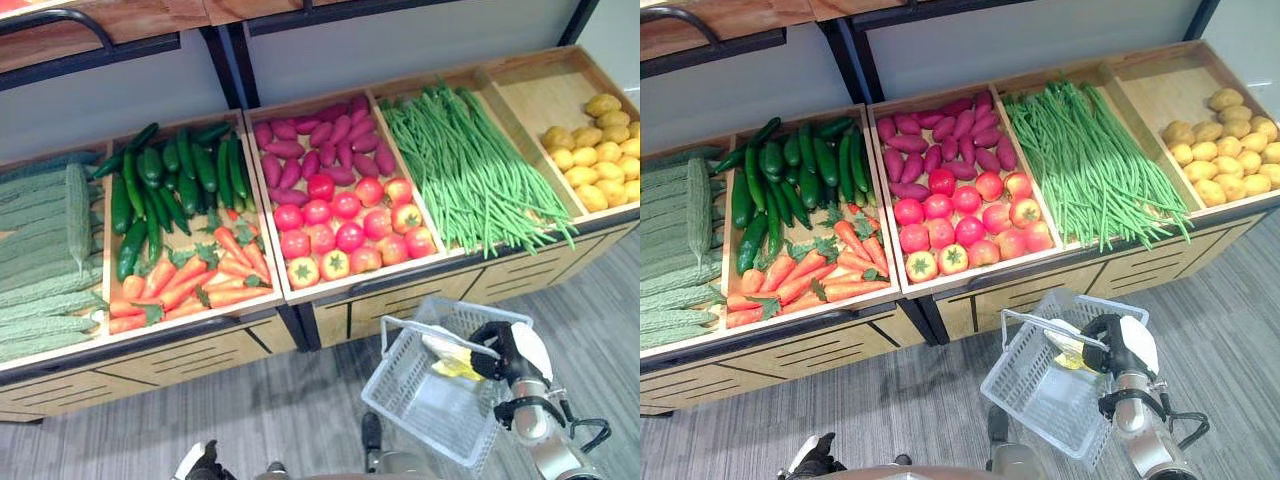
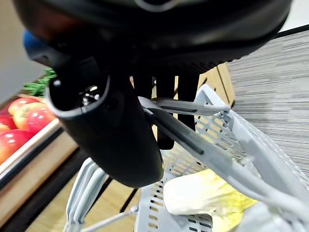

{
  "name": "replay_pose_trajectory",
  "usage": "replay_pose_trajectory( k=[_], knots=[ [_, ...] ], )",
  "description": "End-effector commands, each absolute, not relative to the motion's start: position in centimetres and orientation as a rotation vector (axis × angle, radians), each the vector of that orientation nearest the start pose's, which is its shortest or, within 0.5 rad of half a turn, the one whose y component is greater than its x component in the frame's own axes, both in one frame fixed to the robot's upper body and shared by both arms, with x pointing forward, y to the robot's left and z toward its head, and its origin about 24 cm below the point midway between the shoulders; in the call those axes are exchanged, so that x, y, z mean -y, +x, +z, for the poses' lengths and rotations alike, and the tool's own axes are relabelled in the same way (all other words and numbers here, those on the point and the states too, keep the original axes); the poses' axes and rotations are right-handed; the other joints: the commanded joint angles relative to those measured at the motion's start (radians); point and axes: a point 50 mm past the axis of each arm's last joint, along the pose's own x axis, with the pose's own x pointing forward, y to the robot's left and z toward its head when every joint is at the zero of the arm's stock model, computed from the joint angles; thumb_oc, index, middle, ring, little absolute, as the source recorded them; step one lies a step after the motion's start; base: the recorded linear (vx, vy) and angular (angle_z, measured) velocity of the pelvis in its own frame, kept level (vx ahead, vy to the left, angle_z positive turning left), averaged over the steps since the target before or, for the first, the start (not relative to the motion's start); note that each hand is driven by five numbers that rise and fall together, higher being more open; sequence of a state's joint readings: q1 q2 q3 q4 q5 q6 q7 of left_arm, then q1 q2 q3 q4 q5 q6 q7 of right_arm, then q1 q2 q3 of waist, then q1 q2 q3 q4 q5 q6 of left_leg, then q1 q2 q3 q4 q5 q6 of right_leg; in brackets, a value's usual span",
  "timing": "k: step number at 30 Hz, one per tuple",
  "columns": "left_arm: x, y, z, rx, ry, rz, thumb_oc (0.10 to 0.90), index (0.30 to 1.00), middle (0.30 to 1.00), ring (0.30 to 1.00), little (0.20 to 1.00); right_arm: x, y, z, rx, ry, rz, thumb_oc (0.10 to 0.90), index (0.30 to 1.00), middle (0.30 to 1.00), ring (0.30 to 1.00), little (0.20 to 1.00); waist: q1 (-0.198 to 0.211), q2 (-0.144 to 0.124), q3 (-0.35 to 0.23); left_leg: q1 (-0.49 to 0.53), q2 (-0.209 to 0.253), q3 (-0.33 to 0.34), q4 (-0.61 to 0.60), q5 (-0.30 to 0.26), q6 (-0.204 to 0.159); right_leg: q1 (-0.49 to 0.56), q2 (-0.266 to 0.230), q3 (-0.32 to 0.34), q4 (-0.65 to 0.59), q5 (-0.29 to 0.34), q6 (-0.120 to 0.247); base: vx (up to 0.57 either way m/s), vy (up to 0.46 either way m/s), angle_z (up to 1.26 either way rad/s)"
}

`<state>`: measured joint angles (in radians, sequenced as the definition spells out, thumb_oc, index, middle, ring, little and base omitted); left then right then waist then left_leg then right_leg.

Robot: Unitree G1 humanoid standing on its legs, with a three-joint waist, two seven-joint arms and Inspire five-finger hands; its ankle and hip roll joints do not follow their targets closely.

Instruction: Get the vegetables into the basket

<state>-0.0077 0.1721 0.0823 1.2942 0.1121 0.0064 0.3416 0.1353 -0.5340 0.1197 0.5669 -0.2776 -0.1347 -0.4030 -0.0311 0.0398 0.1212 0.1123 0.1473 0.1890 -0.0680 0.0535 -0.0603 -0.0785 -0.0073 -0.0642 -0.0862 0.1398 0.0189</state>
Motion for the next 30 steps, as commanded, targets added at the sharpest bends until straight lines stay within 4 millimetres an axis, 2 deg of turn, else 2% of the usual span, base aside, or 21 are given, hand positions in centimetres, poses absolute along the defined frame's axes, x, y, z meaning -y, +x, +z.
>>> replay_pose_trajectory(
  k=[1,2,4,5,7,10,12,14,17,19,22,24,25,26,27,30],
  knots=[
    [-31.1,8.9,-13.1,-1.081,0.110,1.103,0.900,1.000,1.000,1.000,1.000,27.5,19.5,-2.8,-0.207,-0.842,-0.240,0.400,0.300,0.300,0.300,0.300,-0.018,-0.095,-0.032,0.001,-0.060,-0.031,-0.013,-0.054,-0.012,0.051,-0.150,0.013,0.036,-0.031,0.143,0.05,-0.022,0.13],
    [-31.8,8.7,-12.7,-1.064,0.073,1.181,0.900,1.000,1.000,1.000,1.000,27.4,19.5,-2.8,-0.202,-0.839,-0.227,0.400,0.300,0.300,0.300,0.300,-0.021,-0.099,-0.034,0.002,-0.059,-0.031,-0.016,-0.054,-0.014,0.053,-0.151,0.011,0.031,-0.028,0.144,0.02,-0.017,0.08],
    [-34.7,8.2,-11.0,-0.957,-0.074,1.469,0.900,1.000,1.000,1.000,1.000,26.6,19.8,-2.7,-0.173,-0.810,-0.188,0.400,0.300,0.300,0.300,0.300,-0.022,-0.106,-0.039,0.002,-0.056,-0.027,-0.019,-0.055,-0.021,0.057,-0.150,0.010,0.018,-0.022,0.148,0.00,-0.002,-0.03],
    [-36.1,7.4,-10.3,-0.933,-0.093,1.567,0.900,1.000,1.000,1.000,1.000,26.5,19.9,-2.6,-0.165,-0.815,-0.163,0.400,0.300,0.300,0.300,0.300,-0.019,-0.105,-0.042,0.004,-0.054,-0.023,-0.019,-0.057,-0.023,0.058,-0.150,0.009,0.013,-0.018,0.152,0.00,0.002,-0.09],
    [-37.4,7.2,-9.3,-0.906,-0.056,1.608,0.900,1.000,1.000,1.000,1.000,26.2,20.1,-2.6,-0.154,-0.821,-0.137,0.400,0.300,0.300,0.300,0.300,-0.019,-0.105,-0.046,0.007,-0.055,-0.019,-0.019,-0.058,-0.023,0.060,-0.148,0.010,0.010,-0.016,0.153,0.00,0.006,-0.13],
    [-38.1,7.8,-8.7,-0.863,-0.038,1.623,0.900,1.000,1.000,1.000,1.000,25.9,20.1,-2.6,-0.144,-0.827,-0.117,0.400,0.300,0.300,0.300,0.300,-0.020,-0.103,-0.047,0.009,-0.055,-0.018,-0.019,-0.058,-0.024,0.062,-0.148,0.012,0.009,-0.015,0.154,-0.01,0.011,-0.06],
    [-41.2,10.4,-4.5,-0.604,0.033,1.713,0.900,1.000,1.000,1.000,1.000,25.8,20.3,-2.4,-0.128,-0.852,-0.093,0.400,0.300,0.300,0.300,0.300,-0.015,-0.100,-0.052,0.007,-0.056,-0.017,-0.019,-0.058,-0.028,0.061,-0.148,0.012,0.004,-0.009,0.158,-0.04,0.010,0.00],
    [-41.9,12.0,-2.5,-0.476,0.066,1.720,0.900,1.000,1.000,1.000,1.000,25.8,20.2,-2.5,-0.135,-0.856,-0.094,0.400,0.300,0.300,0.300,0.300,-0.011,-0.103,-0.053,0.003,-0.057,-0.019,-0.019,-0.056,-0.030,0.058,-0.150,0.009,0.002,-0.007,0.160,-0.04,-0.005,0.01],
    [-42.9,15.1,3.0,-0.180,0.219,1.697,0.900,1.000,1.000,1.000,1.000,26.0,19.8,-2.8,-0.150,-0.856,-0.102,0.400,0.300,0.300,0.300,0.300,-0.003,-0.109,-0.051,-0.008,-0.056,-0.025,-0.019,-0.050,-0.033,0.054,-0.152,0.002,-0.001,-0.002,0.162,-0.04,-0.021,0.01],
    [-42.9,16.1,6.0,-0.035,0.331,1.689,0.900,1.000,1.000,1.000,1.000,26.1,19.6,-3.0,-0.162,-0.850,-0.115,0.400,0.300,0.300,0.300,0.300,0.002,-0.116,-0.054,-0.015,-0.055,-0.031,-0.019,-0.049,-0.034,0.053,-0.154,-0.002,-0.001,-0.003,0.163,-0.03,-0.027,0.04],
    [-42.8,16.7,8.9,0.087,0.484,1.674,0.900,1.000,1.000,1.000,1.000,26.4,19.3,-3.1,-0.171,-0.849,-0.134,0.400,0.300,0.300,0.300,0.300,0.005,-0.119,-0.055,-0.017,-0.057,-0.037,-0.019,-0.050,-0.033,0.056,-0.155,-0.007,-0.001,-0.004,0.163,-0.02,-0.012,0.01],
    [-41.2,18.0,11.9,0.237,0.645,1.584,0.900,1.000,1.000,1.000,1.000,26.7,18.9,-3.0,-0.172,-0.841,-0.153,0.400,0.300,0.300,0.300,0.300,0.007,-0.121,-0.060,-0.019,-0.057,-0.044,-0.019,-0.052,-0.032,0.060,-0.157,-0.010,-0.001,-0.007,0.162,0.00,0.000,0.00],
    [-40.8,18.1,12.1,0.254,0.663,1.564,0.900,1.000,1.000,1.000,1.000,26.8,18.9,-3.0,-0.174,-0.838,-0.166,0.400,0.300,0.300,0.300,0.300,0.008,-0.121,-0.061,-0.019,-0.057,-0.046,-0.019,-0.052,-0.031,0.060,-0.156,-0.011,-0.001,-0.008,0.161,-0.02,-0.015,0.05],
    [-39.9,18.6,11.4,0.216,0.709,1.427,0.900,1.000,1.000,1.000,1.000,27.4,19.0,-2.5,-0.167,-0.835,-0.201,0.400,0.300,0.300,0.300,0.300,0.007,-0.120,-0.059,-0.020,-0.057,-0.048,-0.019,-0.051,-0.029,0.061,-0.155,-0.012,-0.001,-0.007,0.160,-0.02,-0.010,0.03],
    [-39.8,18.7,11.4,0.209,0.731,1.406,0.900,1.000,1.000,1.000,1.000,27.7,19.1,-2.3,-0.167,-0.836,-0.206,0.400,0.300,0.300,0.300,0.300,0.008,-0.118,-0.059,-0.020,-0.058,-0.049,-0.019,-0.051,-0.028,0.062,-0.155,-0.011,-0.001,-0.007,0.159,-0.03,-0.003,0.02],
    [-38.9,19.8,10.4,0.157,0.778,1.185,0.900,1.000,1.000,1.000,1.000,28.0,20.0,-1.1,-0.134,-0.842,-0.210,0.400,0.300,0.300,0.300,0.300,0.002,-0.107,-0.053,-0.019,-0.057,-0.047,-0.019,-0.050,-0.026,0.059,-0.156,-0.009,-0.001,-0.005,0.158,-0.01,0.007,0.00]
  ],
)
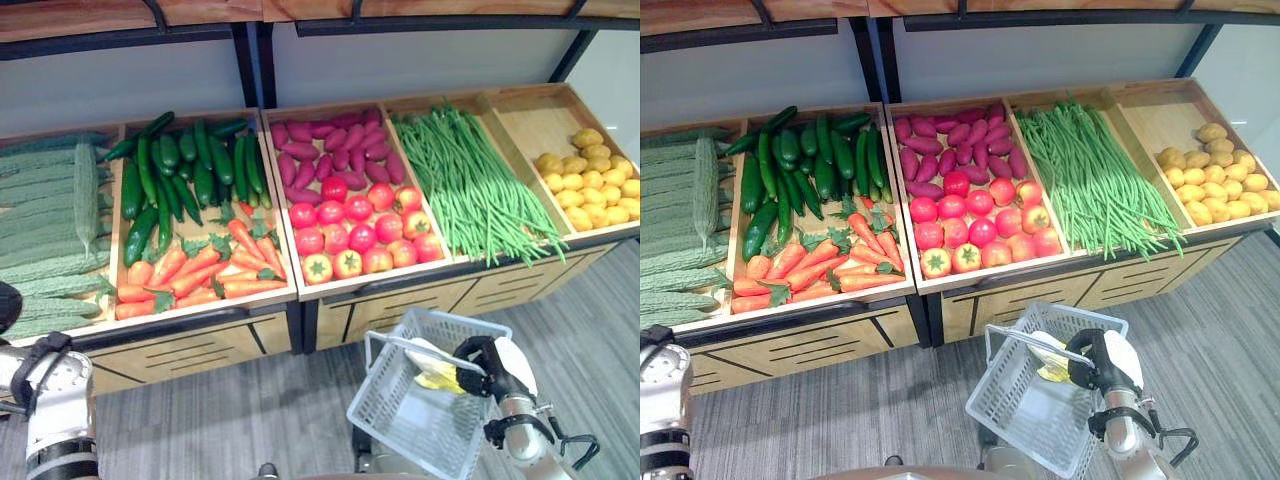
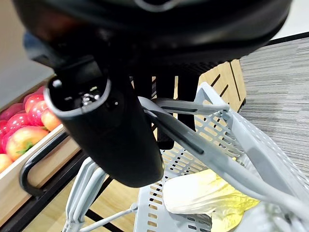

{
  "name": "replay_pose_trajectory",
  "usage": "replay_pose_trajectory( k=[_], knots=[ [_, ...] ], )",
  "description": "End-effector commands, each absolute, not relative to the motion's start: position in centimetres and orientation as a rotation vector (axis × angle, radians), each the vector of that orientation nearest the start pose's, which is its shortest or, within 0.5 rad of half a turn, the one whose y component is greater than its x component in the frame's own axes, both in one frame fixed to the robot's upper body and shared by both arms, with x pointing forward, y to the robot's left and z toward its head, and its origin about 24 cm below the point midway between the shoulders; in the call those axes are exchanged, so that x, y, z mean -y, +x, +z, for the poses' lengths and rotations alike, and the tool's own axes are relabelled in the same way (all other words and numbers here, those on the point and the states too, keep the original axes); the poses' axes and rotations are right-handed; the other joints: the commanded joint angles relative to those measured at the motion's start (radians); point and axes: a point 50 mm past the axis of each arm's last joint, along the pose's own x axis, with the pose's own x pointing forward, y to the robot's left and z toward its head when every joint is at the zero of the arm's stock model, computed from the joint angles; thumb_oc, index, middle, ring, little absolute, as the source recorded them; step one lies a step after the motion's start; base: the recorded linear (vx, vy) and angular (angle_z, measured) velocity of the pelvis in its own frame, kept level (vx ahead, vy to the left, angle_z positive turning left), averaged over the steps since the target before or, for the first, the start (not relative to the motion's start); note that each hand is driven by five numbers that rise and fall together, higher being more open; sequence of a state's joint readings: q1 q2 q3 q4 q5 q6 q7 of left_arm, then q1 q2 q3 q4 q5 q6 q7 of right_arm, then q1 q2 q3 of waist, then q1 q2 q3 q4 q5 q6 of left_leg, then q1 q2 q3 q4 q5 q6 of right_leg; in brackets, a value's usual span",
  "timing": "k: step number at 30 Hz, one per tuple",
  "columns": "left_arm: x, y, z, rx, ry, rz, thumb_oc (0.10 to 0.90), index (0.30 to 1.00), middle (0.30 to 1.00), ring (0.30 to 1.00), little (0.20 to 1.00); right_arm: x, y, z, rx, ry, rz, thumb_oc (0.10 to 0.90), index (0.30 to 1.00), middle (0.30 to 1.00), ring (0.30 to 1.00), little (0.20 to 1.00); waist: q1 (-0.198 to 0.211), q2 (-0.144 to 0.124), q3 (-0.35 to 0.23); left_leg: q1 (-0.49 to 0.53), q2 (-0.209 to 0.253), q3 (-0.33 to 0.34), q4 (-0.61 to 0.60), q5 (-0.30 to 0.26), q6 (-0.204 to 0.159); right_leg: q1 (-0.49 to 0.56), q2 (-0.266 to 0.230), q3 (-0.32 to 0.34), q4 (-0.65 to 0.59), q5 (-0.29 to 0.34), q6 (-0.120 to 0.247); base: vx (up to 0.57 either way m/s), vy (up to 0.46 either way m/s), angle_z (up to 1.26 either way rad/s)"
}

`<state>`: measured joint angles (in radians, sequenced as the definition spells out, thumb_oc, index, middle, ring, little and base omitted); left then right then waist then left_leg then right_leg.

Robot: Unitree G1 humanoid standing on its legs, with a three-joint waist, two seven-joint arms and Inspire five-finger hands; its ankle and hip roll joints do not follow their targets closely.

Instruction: Get the vegetables into the basket

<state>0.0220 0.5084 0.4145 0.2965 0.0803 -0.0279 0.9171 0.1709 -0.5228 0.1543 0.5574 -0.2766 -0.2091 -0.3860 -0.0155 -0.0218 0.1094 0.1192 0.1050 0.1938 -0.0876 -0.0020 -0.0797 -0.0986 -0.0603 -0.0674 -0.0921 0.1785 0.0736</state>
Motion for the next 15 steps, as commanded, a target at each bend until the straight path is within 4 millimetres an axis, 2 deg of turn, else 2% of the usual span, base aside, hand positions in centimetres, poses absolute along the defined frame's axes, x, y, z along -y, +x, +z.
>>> replay_pose_trajectory(
  k=[1,3,5,7,15],
  knots=[
    [-38.9,19.8,10.4,0.158,0.777,1.183,0.900,1.000,1.000,1.000,1.000,28.0,20.0,-1.1,-0.135,-0.841,-0.211,0.400,0.300,0.300,0.300,0.300,-0.012,-0.045,-0.041,-0.026,-0.015,-0.052,0.000,0.006,-0.007,0.079,-0.103,-0.006,0.005,-0.044,0.103,0.00,0.000,0.00],
    [-39.3,20.7,10.0,0.089,0.859,1.010,0.900,1.000,1.000,1.000,1.000,28.0,20.9,-0.2,-0.101,-0.856,-0.197,0.400,0.300,0.300,0.300,0.300,-0.020,-0.033,-0.038,-0.027,-0.015,-0.048,0.000,0.007,-0.007,0.077,-0.102,-0.004,0.005,-0.042,0.103,0.00,0.000,0.00],
    [-39.3,21.2,10.1,0.075,0.895,0.948,0.900,1.000,1.000,1.000,1.000,27.8,21.3,-0.1,-0.091,-0.856,-0.189,0.400,0.300,0.300,0.300,0.300,-0.021,-0.031,-0.036,-0.026,-0.014,-0.046,0.000,0.007,-0.007,0.076,-0.101,-0.001,0.005,-0.041,0.104,0.00,0.012,-0.03],
    [-38.2,22.8,10.9,0.086,1.030,0.761,0.900,1.000,1.000,1.000,1.000,27.1,21.8,0.4,-0.055,-0.865,-0.143,0.400,0.300,0.300,0.300,0.300,-0.032,-0.023,-0.034,-0.025,-0.009,-0.039,0.000,0.005,-0.009,0.072,-0.100,0.004,0.005,-0.039,0.104,-0.01,0.033,-0.05],
    [-37.0,24.6,12.6,0.103,1.295,0.558,0.900,1.000,1.000,1.000,1.000,26.7,21.8,0.4,-0.046,-0.880,-0.099,0.400,0.300,0.300,0.300,0.300,-0.051,-0.016,-0.033,-0.019,-0.008,-0.025,0.000,0.000,-0.010,0.068,-0.098,0.015,0.005,-0.036,0.109,0.00,0.005,-0.01]
  ],
)
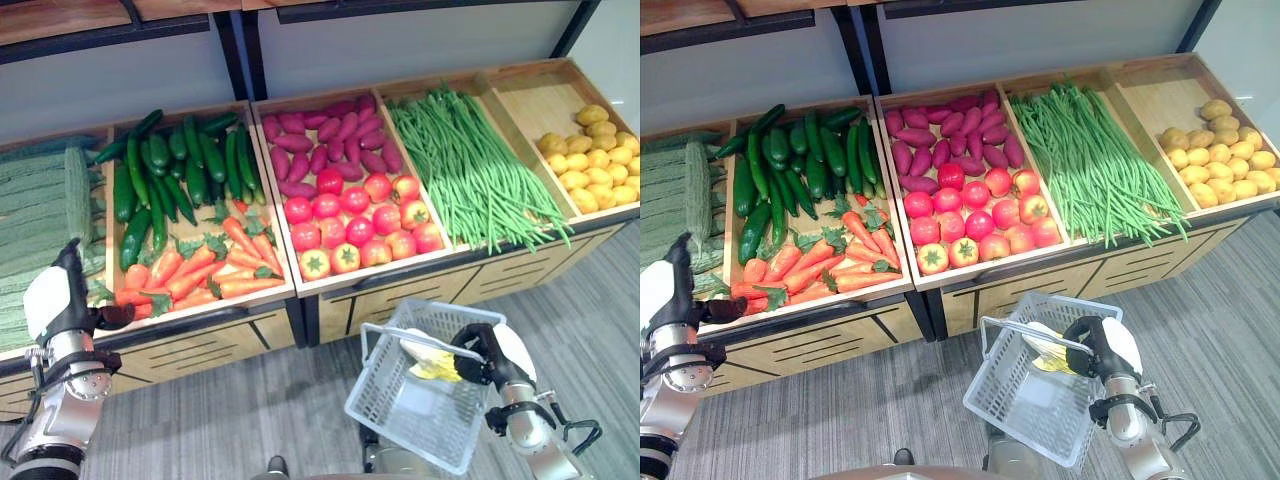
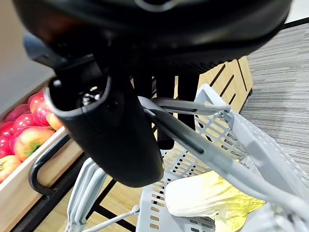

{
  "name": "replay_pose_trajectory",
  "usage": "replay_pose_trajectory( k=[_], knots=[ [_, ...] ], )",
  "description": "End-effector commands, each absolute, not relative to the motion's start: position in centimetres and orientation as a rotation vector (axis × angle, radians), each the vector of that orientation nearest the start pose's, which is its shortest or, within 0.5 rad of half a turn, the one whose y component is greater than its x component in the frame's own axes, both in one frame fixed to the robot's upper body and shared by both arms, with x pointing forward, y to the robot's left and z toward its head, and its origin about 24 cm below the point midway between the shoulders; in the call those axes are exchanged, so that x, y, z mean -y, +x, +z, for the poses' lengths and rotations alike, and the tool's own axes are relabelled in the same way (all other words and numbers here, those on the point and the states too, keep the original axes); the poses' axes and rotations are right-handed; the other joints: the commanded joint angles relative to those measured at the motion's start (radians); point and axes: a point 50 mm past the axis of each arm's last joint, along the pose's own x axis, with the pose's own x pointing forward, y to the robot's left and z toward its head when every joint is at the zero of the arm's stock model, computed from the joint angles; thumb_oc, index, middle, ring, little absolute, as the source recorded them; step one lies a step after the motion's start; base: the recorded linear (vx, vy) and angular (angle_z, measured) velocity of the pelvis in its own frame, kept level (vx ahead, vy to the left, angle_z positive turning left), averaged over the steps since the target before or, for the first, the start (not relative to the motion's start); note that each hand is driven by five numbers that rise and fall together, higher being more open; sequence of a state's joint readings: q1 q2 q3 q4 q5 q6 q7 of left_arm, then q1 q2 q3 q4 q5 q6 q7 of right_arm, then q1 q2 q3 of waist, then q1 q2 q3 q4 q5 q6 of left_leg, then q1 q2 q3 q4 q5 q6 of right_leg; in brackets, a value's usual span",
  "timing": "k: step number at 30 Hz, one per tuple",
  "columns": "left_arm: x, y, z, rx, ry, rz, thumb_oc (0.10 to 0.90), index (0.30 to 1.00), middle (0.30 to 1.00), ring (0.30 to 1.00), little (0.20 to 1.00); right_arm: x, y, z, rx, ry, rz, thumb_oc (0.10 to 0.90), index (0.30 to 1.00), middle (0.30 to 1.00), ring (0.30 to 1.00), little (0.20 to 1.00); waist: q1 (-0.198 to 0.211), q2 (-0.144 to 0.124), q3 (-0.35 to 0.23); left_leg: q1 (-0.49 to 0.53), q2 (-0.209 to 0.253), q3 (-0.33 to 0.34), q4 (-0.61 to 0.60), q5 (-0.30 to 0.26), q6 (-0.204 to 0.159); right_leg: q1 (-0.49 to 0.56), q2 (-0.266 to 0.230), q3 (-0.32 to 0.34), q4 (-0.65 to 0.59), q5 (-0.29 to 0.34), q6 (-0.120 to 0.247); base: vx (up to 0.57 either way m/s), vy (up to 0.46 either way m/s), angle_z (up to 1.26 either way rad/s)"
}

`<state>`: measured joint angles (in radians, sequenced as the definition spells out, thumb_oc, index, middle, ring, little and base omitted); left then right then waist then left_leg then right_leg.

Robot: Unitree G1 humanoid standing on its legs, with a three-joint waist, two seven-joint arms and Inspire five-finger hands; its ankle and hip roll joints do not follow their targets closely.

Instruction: Get the vegetables into the basket

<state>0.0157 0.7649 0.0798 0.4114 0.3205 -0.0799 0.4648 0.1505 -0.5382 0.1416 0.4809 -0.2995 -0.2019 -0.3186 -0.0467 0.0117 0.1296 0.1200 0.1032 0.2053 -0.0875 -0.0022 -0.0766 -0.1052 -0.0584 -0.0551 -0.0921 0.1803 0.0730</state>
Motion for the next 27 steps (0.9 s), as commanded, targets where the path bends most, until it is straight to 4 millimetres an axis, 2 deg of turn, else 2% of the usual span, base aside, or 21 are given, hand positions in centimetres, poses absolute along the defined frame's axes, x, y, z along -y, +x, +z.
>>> replay_pose_trajectory(
  k=[1,9,11,12,14,15,16,23,27],
  knots=[
    [-36.9,24.8,12.6,0.101,1.295,0.553,0.900,1.000,1.000,1.000,1.000,26.6,21.8,0.3,-0.049,-0.882,-0.097,0.400,0.300,0.300,0.300,0.300,-0.021,-0.049,-0.052,-0.021,-0.006,-0.035,0.000,0.000,-0.013,0.073,-0.100,0.004,0.005,-0.038,0.110,0.00,0.018,-0.04],
    [-36.5,26.5,11.5,0.051,1.164,0.575,0.900,1.000,1.000,1.000,1.000,26.3,21.8,-0.3,-0.081,-0.875,-0.079,0.400,0.300,0.300,0.300,0.300,-0.034,-0.049,-0.045,-0.021,-0.008,-0.026,0.000,-0.002,-0.012,0.065,-0.105,0.010,0.005,-0.033,0.113,0.00,0.014,-0.03],
    [-36.3,27.1,11.1,0.048,1.023,0.625,0.900,1.000,1.000,1.000,1.000,26.1,22.0,-0.3,-0.083,-0.870,-0.069,0.400,0.300,0.300,0.300,0.300,-0.040,-0.052,-0.040,-0.025,-0.009,-0.022,0.000,-0.002,-0.010,0.059,-0.106,0.014,0.005,-0.030,0.113,0.00,0.021,-0.04],
    [-36.3,27.2,11.1,0.048,1.022,0.625,0.900,1.000,1.000,1.000,1.000,26.1,22.1,-0.3,-0.083,-0.870,-0.069,0.400,0.300,0.300,0.300,0.300,-0.039,-0.052,-0.039,-0.025,-0.009,-0.022,0.000,-0.002,-0.010,0.059,-0.106,0.014,0.005,-0.030,0.113,-0.02,0.025,-0.03],
    [-36.4,27.7,10.6,0.038,0.833,0.720,0.900,1.000,1.000,1.000,1.000,25.9,22.3,-0.4,-0.086,-0.873,-0.069,0.400,0.300,0.300,0.300,0.300,-0.045,-0.057,-0.031,-0.031,-0.009,-0.020,0.000,0.000,-0.009,0.048,-0.106,0.018,0.005,-0.025,0.113,-0.02,0.023,-0.06],
    [-36.4,27.8,10.6,0.039,0.831,0.721,0.900,1.000,1.000,1.000,1.000,26.0,22.3,-0.3,-0.085,-0.873,-0.070,0.400,0.300,0.300,0.300,0.300,-0.045,-0.056,-0.030,-0.032,-0.009,-0.020,0.000,0.000,-0.009,0.047,-0.106,0.018,0.005,-0.025,0.113,-0.03,0.028,-0.09],
    [-36.1,28.7,11.3,0.063,0.752,0.755,0.900,1.000,1.000,1.000,1.000,25.7,22.8,-0.1,-0.076,-0.867,-0.071,0.400,0.300,0.300,0.300,0.300,-0.052,-0.059,-0.019,-0.047,-0.008,-0.019,0.000,0.004,-0.009,0.031,-0.106,0.020,0.005,-0.019,0.113,-0.02,0.021,-0.10],
    [-35.7,29.8,12.8,0.120,0.711,0.754,0.900,1.000,1.000,1.000,1.000,25.5,23.5,0.4,-0.052,-0.874,-0.065,0.400,0.300,0.300,0.300,0.300,-0.054,-0.066,0.001,-0.088,-0.007,-0.023,0.000,0.017,-0.009,-0.006,-0.106,0.023,0.005,-0.009,0.115,-0.03,0.024,-0.05],
    [-33.9,31.4,14.6,0.198,0.751,0.674,0.900,1.000,1.000,1.000,1.000,25.0,24.4,0.7,-0.025,-0.869,-0.060,0.400,0.300,0.300,0.300,0.300,-0.055,-0.073,0.024,-0.127,-0.007,-0.029,0.000,0.029,-0.005,-0.043,-0.107,0.029,0.005,0.003,0.116,-0.03,0.044,-0.03]
  ],
)
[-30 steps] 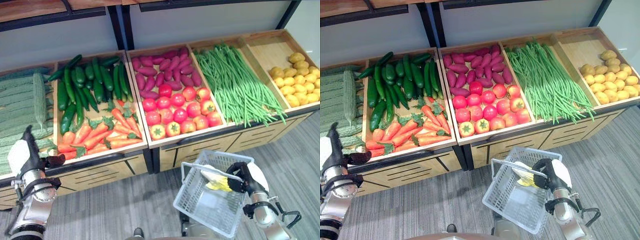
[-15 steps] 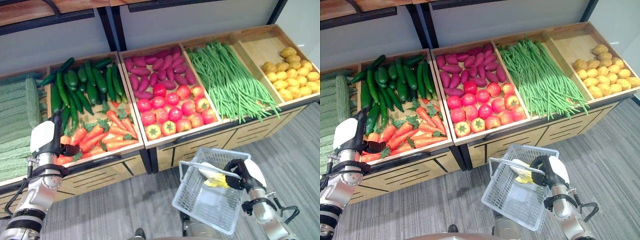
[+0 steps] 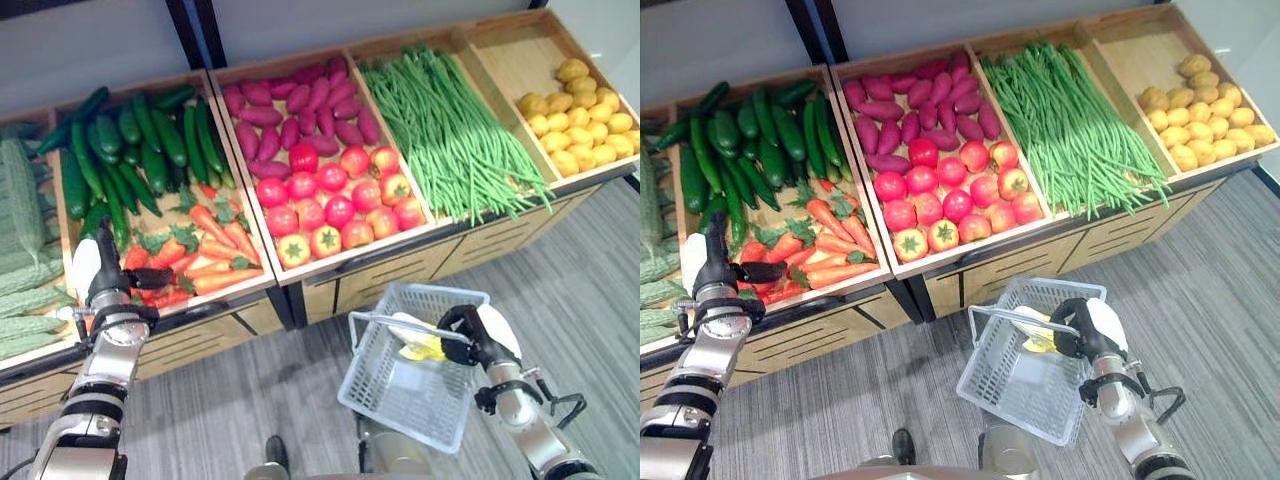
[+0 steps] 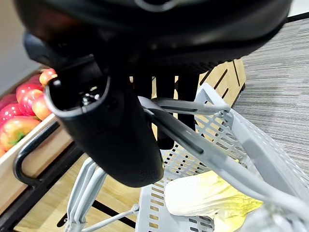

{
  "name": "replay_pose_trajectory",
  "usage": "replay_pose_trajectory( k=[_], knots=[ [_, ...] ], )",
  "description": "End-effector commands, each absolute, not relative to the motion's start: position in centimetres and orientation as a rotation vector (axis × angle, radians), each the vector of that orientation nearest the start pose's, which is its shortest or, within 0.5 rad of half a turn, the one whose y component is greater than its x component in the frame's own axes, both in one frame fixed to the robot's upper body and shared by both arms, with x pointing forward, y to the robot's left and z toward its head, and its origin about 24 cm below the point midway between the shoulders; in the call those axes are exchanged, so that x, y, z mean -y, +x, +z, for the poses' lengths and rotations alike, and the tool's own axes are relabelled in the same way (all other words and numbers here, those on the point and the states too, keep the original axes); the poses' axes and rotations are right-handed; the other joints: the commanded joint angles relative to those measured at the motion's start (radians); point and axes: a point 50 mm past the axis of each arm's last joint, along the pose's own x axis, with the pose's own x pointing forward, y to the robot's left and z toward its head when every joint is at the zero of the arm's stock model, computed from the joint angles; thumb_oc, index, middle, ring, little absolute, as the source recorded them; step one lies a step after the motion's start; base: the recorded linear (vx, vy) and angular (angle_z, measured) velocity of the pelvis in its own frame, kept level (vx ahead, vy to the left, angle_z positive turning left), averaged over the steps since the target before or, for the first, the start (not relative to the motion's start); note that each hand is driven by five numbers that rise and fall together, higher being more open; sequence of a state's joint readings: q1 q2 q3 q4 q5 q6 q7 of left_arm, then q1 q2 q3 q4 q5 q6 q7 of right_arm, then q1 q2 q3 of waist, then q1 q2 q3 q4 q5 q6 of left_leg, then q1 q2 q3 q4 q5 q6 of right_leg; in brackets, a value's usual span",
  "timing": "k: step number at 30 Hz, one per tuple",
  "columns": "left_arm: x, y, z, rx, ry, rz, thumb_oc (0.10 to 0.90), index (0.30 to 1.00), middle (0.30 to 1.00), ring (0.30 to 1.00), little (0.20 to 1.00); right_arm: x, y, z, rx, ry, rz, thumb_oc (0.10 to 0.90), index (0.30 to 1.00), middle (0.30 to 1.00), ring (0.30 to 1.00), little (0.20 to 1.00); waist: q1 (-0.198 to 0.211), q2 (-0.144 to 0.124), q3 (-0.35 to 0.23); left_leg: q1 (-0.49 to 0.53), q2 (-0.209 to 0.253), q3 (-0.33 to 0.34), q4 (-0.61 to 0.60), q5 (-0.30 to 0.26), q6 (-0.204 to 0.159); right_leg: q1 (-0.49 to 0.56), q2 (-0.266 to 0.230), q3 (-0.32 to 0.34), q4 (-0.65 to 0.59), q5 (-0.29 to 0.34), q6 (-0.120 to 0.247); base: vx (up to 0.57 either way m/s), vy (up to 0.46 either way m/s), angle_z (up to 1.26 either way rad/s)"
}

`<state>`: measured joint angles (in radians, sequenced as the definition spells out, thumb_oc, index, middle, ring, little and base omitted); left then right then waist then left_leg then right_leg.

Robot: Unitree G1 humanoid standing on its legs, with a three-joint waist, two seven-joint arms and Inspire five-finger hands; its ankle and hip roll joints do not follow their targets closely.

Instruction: Get the vegetables into the basket

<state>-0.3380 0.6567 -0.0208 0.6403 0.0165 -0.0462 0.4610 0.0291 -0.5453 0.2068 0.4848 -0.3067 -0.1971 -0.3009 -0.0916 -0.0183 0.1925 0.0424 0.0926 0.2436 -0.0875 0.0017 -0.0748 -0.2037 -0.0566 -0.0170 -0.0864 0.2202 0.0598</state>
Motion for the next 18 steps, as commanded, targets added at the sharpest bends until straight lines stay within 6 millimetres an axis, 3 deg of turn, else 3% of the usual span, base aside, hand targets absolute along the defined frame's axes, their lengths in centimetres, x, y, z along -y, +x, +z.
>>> replay_pose_trajectory(
  k=[1,11,18],
  knots=[
    [-33.6,31.6,14.8,0.207,0.767,0.658,0.900,1.000,1.000,1.000,1.000,25.0,24.5,0.7,-0.024,-0.868,-0.060,0.400,0.300,0.300,0.300,0.300,-0.011,-0.044,-0.035,-0.054,0.003,-0.068,0.000,0.026,-0.007,0.050,-0.108,-0.008,-0.001,-0.036,0.130,0.00,0.000,0.00],
    [-31.6,32.6,14.7,0.219,0.856,0.542,0.900,1.000,1.000,1.000,1.000,24.6,24.9,0.7,-0.016,-0.858,-0.057,0.400,0.300,0.300,0.300,0.300,-0.005,-0.055,-0.019,-0.072,-0.003,-0.075,0.000,0.025,-0.002,0.038,-0.115,-0.009,-0.001,-0.035,0.133,0.01,0.016,0.00],
    [-30.3,31.7,12.8,0.208,0.839,0.473,0.900,1.000,1.000,1.000,1.000,24.3,24.6,0.5,-0.020,-0.858,-0.050,0.400,0.300,0.300,0.300,0.300,0.009,-0.057,-0.008,-0.064,-0.011,-0.085,0.000,0.019,0.002,0.048,-0.120,-0.010,-0.001,-0.042,0.131,0.01,0.008,0.02]
  ],
)
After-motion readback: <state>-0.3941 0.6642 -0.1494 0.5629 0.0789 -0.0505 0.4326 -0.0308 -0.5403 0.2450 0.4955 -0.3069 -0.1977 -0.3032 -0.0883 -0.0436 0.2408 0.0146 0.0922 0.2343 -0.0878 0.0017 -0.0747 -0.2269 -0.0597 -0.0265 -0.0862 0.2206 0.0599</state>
